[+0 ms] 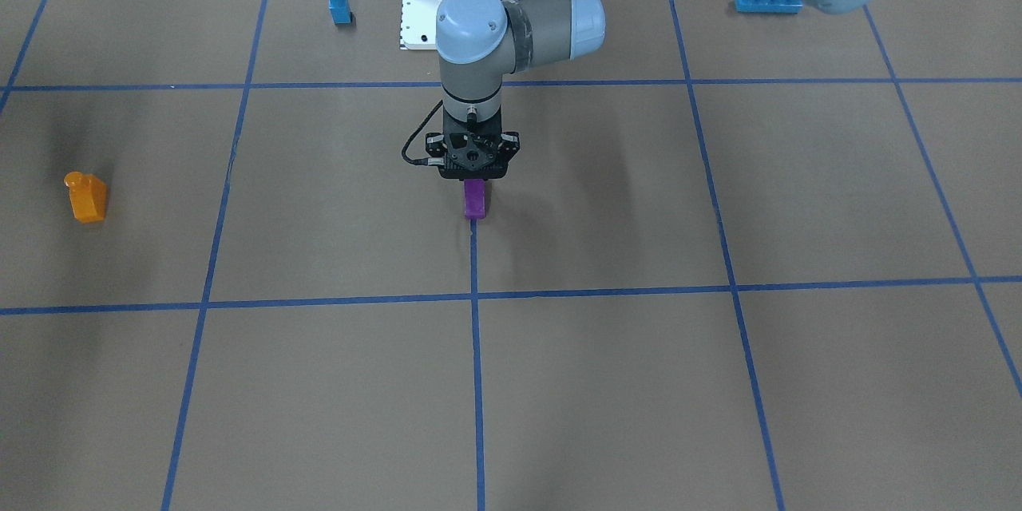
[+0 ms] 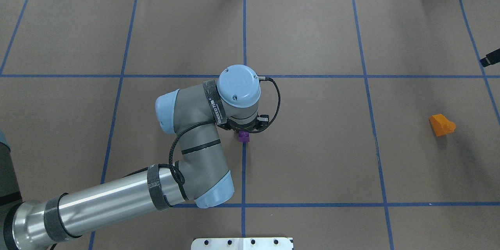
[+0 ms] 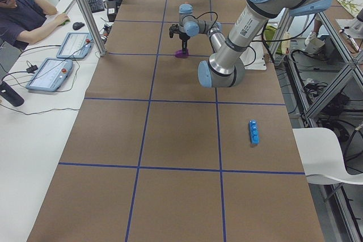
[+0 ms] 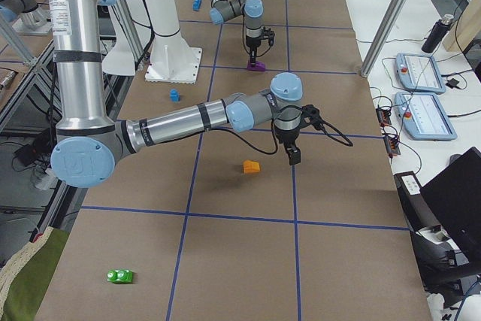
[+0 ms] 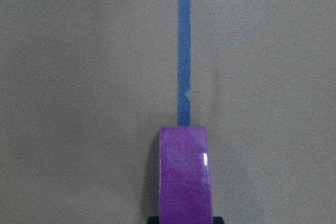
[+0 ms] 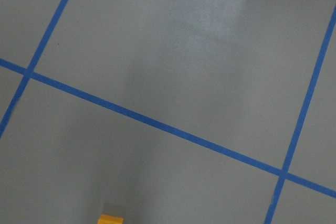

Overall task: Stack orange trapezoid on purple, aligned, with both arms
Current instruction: 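Open the left gripper and withdraw it while the right gripper reaches the orange block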

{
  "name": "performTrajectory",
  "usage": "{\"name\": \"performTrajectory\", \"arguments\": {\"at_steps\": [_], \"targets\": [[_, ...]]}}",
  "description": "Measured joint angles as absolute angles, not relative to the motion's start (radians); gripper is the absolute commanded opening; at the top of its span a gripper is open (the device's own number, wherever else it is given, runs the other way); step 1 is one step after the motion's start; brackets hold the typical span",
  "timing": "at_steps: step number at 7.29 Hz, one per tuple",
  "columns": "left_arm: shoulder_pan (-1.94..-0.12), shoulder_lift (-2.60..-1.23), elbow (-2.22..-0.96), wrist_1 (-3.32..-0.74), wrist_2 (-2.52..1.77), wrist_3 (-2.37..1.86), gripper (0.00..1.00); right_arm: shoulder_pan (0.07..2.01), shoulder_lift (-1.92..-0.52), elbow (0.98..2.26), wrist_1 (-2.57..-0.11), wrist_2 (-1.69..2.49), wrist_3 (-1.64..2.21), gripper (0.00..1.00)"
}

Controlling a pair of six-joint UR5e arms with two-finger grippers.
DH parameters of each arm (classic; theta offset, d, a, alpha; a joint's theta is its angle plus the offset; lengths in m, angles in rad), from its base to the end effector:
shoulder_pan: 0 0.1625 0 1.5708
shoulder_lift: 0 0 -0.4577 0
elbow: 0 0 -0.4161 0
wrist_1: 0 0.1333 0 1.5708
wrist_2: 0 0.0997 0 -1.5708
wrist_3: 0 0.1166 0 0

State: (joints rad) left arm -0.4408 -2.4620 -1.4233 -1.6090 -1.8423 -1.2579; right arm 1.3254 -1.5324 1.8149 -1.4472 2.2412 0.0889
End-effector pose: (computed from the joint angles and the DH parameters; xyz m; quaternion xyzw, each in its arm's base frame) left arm 0.6910 -0.4388 0.1779 0.0226 0.3971 -0.0071 0.9175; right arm -0.0733 -0.5433 0.5484 0.1342 -0.3494 -0.1384 0.9169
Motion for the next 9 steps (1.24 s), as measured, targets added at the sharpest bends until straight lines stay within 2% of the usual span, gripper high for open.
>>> {"name": "performTrajectory", "arguments": {"at_steps": [1, 3, 4, 6, 8, 9], "targets": [[-0.441, -2.462, -1.423, -1.609, -1.842, -1.258, 1.00, 1.325, -1.532, 1.815, -1.447, 2.241, 0.089, 1.00], [-0.448, -2.461, -1.441, -1.604, -1.838, -1.257, 1.00, 1.324, -1.532, 1.814, -1.448, 2.241, 0.089, 1.00], [-0.468, -2.451, -1.490, -1.586, -1.845, -1.240, 1.00, 1.322, -1.532, 1.814, -1.448, 2.243, 0.095, 1.00], [-0.540, -2.344, -1.694, -1.473, -1.883, -1.075, 1.00, 1.283, -1.539, 1.818, -1.424, 2.243, 0.173, 1.00], [-0.679, -2.142, -1.923, -1.374, -1.980, -0.818, 1.00, 1.199, -1.606, 1.816, -1.245, 2.239, 0.356, 0.97], [-0.777, -2.046, -1.978, -1.361, -2.045, -0.660, 1.00, 1.150, -1.647, 1.809, -1.128, 2.229, 0.491, 0.97]]}}
